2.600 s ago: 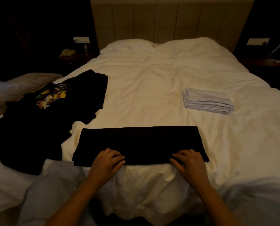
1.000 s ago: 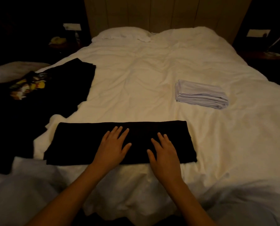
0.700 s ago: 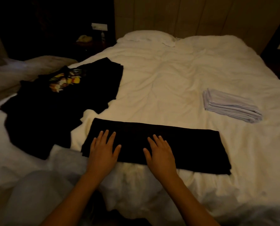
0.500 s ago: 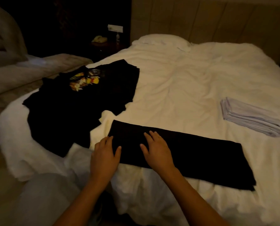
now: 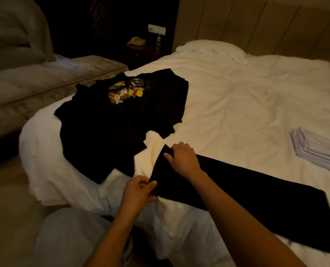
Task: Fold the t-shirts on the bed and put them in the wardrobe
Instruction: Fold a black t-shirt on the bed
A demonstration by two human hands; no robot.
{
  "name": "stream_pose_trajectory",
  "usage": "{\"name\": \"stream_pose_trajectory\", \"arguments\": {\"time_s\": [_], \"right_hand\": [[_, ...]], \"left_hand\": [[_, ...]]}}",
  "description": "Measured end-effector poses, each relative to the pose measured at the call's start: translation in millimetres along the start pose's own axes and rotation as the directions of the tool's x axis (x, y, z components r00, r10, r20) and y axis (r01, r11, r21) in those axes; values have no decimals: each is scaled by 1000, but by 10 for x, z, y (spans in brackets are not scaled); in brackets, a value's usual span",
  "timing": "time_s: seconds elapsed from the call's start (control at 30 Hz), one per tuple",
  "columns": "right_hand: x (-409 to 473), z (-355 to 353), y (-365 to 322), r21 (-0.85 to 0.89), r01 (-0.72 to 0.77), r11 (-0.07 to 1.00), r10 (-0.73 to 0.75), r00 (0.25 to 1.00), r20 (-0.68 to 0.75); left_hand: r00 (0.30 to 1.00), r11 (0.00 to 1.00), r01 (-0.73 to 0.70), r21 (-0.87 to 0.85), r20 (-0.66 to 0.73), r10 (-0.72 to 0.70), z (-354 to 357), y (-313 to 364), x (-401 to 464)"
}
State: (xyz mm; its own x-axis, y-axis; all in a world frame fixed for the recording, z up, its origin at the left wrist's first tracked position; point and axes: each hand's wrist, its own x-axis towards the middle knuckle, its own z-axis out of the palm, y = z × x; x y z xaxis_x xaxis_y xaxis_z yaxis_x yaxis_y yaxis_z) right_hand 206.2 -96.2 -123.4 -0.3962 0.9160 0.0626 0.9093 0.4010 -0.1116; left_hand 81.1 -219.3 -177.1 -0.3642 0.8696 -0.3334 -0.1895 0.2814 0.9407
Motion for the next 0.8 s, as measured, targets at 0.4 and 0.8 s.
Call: {"name": "stream_pose_trajectory", "arguments": {"time_s": [0.4,0.8], "right_hand": [[-268,29,116,232,-86,969,142,962,-233],[-1535,-17,1352,118,-399,909,415,886,-206]], "left_hand": [[950,949,-269,166,-118,290,-24,117,-85],[692,329,-705,628,510,511,1122,193,-375]]}}
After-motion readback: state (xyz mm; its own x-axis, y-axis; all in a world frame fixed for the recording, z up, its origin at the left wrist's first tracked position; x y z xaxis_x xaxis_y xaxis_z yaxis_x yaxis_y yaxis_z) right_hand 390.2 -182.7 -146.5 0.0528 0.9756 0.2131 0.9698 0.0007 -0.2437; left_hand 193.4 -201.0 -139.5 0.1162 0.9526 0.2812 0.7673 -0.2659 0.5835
